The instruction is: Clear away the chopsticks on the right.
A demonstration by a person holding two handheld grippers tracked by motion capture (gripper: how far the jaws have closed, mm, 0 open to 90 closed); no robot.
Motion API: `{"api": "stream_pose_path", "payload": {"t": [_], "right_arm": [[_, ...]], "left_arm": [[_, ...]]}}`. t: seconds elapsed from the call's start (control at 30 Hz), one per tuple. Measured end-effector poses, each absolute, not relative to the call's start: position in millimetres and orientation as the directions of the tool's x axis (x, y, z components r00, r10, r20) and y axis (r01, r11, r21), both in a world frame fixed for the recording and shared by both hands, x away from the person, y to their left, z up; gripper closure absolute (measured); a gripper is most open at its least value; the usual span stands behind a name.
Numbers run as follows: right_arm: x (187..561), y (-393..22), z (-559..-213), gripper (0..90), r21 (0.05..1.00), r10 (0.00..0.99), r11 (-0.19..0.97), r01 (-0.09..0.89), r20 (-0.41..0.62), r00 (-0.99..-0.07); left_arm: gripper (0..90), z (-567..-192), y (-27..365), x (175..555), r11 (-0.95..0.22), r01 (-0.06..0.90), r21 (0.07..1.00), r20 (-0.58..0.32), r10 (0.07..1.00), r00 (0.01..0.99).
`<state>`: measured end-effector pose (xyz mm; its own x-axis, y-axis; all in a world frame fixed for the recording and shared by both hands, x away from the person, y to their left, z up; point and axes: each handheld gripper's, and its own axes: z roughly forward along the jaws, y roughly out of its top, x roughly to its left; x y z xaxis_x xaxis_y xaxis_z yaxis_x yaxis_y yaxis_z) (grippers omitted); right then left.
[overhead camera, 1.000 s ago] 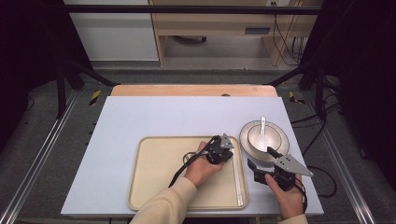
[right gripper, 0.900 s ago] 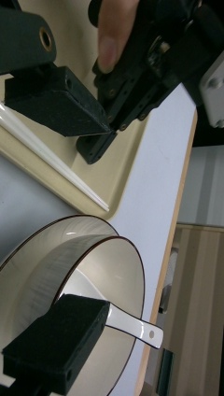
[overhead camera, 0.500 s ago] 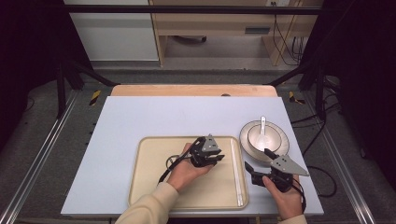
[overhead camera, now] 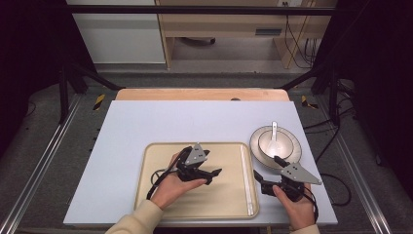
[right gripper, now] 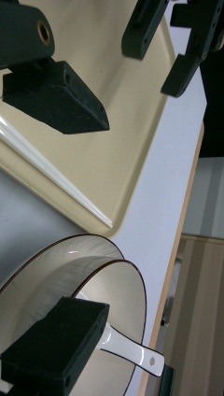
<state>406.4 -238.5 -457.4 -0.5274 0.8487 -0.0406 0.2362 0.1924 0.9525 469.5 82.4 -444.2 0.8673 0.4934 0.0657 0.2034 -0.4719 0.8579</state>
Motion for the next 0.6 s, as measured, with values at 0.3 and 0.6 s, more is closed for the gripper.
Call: {"api": "stream_pose_path", "payload": {"t": [0.3,0.6], "right_arm": [[406.6,-234.4,-457.6,10.7,0.952,0.841,0.192,0.238,-0.035,-0.54],[407.1,-233.4,-458.1,10.5,0.953,0.838,0.19,0.237,-0.032,-0.544]], "left_arm": [[10.7,-441.5,137.2,455.3,-0.419,0.203,0.885,0.069,0.55,0.832],[6.0,-437.0,199.0,440.8,-0.324,0.18,0.929,0.066,0.622,0.78]]}}
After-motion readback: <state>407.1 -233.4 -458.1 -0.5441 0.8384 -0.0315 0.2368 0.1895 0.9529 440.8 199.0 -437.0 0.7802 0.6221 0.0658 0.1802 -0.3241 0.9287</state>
